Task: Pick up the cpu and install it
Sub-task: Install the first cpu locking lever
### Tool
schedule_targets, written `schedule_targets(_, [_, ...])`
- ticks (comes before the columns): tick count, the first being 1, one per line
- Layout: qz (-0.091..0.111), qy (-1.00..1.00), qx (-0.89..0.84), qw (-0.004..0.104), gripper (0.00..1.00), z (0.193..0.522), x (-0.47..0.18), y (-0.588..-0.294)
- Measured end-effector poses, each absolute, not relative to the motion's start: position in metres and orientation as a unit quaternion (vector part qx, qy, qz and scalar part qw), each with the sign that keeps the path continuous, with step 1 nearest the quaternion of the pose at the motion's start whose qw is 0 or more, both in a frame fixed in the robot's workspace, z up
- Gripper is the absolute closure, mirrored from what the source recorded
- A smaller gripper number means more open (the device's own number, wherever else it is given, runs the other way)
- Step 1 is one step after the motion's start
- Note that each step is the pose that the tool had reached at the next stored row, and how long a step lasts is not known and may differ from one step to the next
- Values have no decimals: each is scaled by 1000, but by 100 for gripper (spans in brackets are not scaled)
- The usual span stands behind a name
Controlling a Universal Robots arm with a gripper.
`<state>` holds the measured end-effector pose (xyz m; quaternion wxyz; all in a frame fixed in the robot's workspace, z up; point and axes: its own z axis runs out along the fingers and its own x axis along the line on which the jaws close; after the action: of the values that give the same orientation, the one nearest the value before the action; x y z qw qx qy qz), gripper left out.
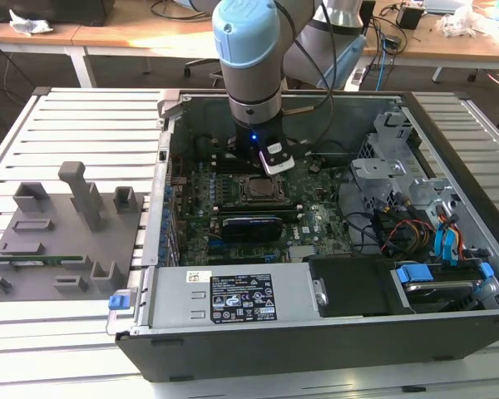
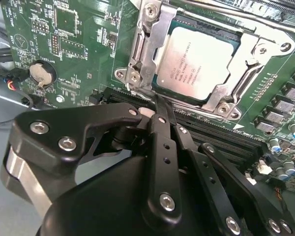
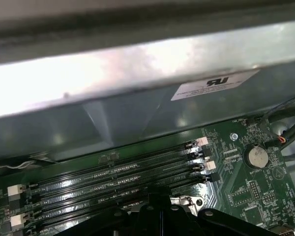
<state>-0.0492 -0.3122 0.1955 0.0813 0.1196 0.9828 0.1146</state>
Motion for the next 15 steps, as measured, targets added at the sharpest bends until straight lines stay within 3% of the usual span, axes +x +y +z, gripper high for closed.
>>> schedule_targets(10, [110, 983, 119, 82, 89, 208, -49, -312])
schedule_targets(13, [97, 985, 118, 83, 89, 215, -49, -311])
schedule_targets(15, [76, 987, 117, 86, 89, 217, -49, -312])
